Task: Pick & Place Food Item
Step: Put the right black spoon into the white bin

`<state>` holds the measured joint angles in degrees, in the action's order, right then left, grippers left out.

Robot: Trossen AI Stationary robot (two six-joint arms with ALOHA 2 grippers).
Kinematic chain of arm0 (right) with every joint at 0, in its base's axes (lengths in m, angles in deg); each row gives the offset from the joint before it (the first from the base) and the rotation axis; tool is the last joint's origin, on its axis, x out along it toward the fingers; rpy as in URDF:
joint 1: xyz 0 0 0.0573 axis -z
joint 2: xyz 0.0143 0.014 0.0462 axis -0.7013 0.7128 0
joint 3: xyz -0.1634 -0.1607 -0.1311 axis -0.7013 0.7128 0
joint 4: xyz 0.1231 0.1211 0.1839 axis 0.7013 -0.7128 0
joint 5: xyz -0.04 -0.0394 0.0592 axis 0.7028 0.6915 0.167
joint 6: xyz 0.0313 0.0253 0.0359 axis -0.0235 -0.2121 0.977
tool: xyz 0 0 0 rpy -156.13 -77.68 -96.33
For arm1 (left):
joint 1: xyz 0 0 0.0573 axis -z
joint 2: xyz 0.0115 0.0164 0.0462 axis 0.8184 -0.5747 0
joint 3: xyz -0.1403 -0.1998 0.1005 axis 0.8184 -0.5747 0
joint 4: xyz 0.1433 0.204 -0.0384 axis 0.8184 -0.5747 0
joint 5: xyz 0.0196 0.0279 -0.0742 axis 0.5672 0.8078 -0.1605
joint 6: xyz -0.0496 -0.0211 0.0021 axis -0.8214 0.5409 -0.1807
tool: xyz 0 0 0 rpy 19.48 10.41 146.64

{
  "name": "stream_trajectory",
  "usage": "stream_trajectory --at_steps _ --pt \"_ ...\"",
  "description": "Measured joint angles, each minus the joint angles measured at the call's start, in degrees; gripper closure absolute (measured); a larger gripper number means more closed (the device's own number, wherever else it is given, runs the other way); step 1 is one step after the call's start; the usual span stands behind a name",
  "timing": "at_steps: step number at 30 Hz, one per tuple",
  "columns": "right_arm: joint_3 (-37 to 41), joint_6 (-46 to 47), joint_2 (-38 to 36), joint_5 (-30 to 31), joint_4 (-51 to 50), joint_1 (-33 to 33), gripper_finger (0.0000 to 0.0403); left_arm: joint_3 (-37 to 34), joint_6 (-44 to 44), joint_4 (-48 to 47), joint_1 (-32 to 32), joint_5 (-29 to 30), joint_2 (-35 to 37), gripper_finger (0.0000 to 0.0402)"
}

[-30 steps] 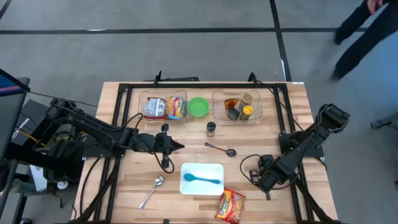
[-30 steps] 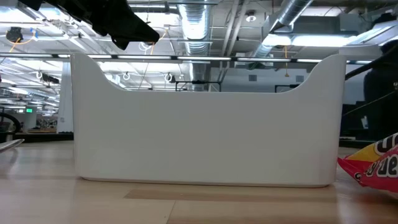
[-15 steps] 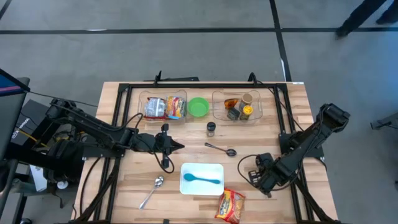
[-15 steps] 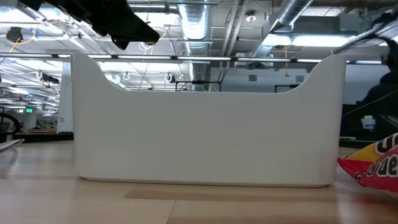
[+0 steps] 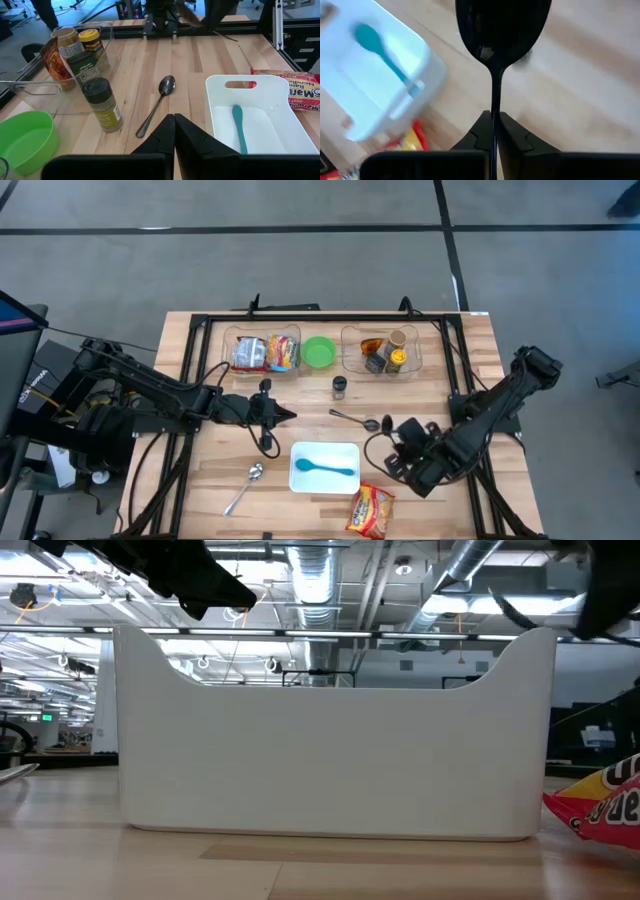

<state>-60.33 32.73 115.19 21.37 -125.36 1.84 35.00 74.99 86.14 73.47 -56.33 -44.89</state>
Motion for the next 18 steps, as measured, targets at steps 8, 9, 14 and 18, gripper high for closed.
stream_trajectory --at_steps 8,9,14,18 --pt "-2.2 -14.7 0.0 15.9 0.7 2.8 0.0396 0.0 0.0 0.0 0.0 0.0 0.0 0.0398" --pt "-2.2 -15.6 0.0 17.7 0.7 3.2 0.0396 0.0 0.0 0.0 0.0 0.0 0.0 0.0398" --pt "-2.2 -18.6 0.0 23.6 2.5 4.8 0.0396 0.0 0.0 0.0 0.0 0.0 0.0 0.0398" --pt "-2.2 -25.1 0.0 25.0 8.4 5.8 0.0396 0.0 0.0 0.0 0.0 0.0 0.0 0.0398"
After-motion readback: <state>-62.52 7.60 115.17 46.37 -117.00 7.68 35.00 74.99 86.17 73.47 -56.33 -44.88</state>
